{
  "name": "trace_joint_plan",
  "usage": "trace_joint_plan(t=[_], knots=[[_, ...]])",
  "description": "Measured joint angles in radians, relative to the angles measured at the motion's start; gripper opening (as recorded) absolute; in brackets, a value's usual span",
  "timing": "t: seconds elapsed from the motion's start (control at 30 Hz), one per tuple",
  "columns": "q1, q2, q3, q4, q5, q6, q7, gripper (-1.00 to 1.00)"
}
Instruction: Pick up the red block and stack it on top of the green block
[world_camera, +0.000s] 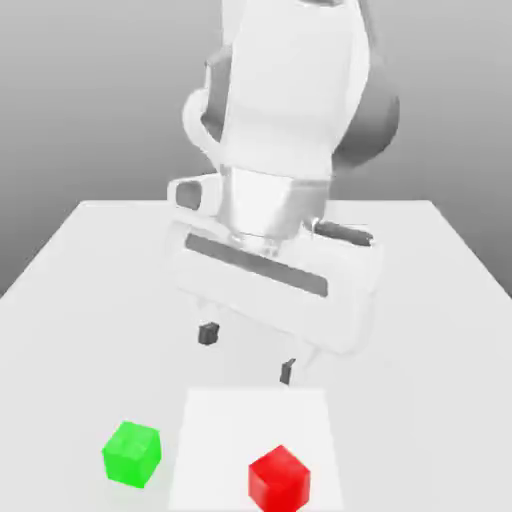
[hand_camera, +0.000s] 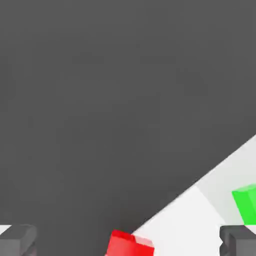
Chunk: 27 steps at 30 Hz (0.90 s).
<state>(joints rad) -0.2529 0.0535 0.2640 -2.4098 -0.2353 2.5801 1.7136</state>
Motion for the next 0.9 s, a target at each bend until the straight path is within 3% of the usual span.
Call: trace_joint_plan(t=[0.2, 0.33, 0.37, 0.6, 0.77, 0.9], knots=[[0.013, 0.185, 0.007, -0.028, 0.072, 0.094, 0.124, 0.0], [0.06, 0.329, -0.052, -0.008, 0.01, 0.206, 0.185, 0.0], [0.07, 0.352, -0.065, -0.004, -0.001, 0.225, 0.194, -1.0], [0.069, 0.351, -0.064, -0.004, -0.001, 0.226, 0.194, -1.0], [0.023, 0.194, -0.011, -0.035, 0.095, 0.102, 0.137, -1.0], [-0.049, 0.109, -0.087, -0.077, 0.166, 0.064, 0.255, -1.0]])
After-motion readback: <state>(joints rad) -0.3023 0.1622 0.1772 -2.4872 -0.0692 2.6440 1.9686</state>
